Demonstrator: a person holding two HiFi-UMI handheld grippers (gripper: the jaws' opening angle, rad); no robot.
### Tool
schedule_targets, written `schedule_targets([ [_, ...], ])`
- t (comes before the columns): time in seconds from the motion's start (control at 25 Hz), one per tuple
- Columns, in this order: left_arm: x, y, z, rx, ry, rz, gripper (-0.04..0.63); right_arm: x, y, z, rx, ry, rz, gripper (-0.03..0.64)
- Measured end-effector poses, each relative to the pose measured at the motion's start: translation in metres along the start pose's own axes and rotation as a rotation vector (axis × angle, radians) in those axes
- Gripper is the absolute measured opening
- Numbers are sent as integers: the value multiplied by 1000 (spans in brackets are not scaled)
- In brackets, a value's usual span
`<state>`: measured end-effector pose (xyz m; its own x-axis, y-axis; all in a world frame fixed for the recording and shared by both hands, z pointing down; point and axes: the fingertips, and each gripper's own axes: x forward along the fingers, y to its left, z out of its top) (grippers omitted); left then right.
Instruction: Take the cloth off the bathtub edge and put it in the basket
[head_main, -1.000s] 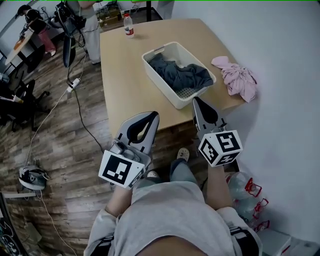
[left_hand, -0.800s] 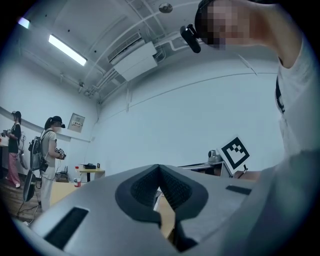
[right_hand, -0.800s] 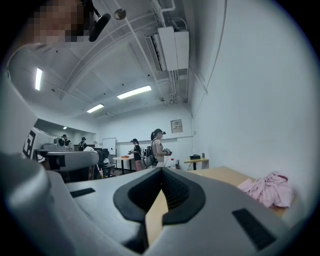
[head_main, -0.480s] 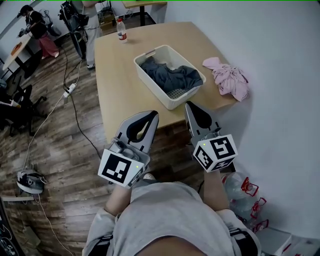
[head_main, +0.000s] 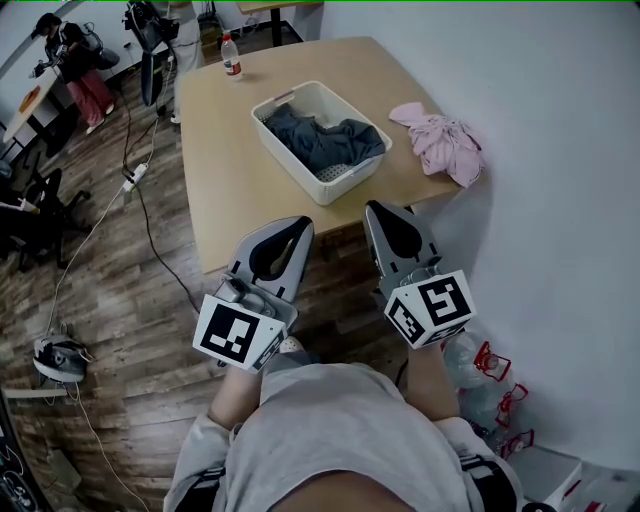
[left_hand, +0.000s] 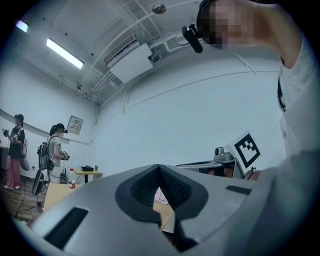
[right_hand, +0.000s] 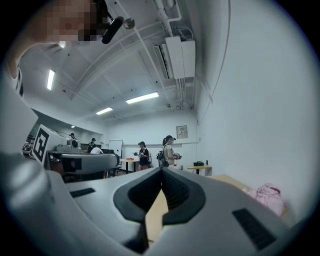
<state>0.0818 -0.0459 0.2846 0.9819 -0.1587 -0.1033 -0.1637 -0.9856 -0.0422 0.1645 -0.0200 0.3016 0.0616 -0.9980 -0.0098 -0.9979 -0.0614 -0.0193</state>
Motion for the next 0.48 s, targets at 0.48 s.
schedule_targets([
  [0.48,-25,-52,-3,-16,25,-7,-3,-64,26,-10,18,9,14,11],
])
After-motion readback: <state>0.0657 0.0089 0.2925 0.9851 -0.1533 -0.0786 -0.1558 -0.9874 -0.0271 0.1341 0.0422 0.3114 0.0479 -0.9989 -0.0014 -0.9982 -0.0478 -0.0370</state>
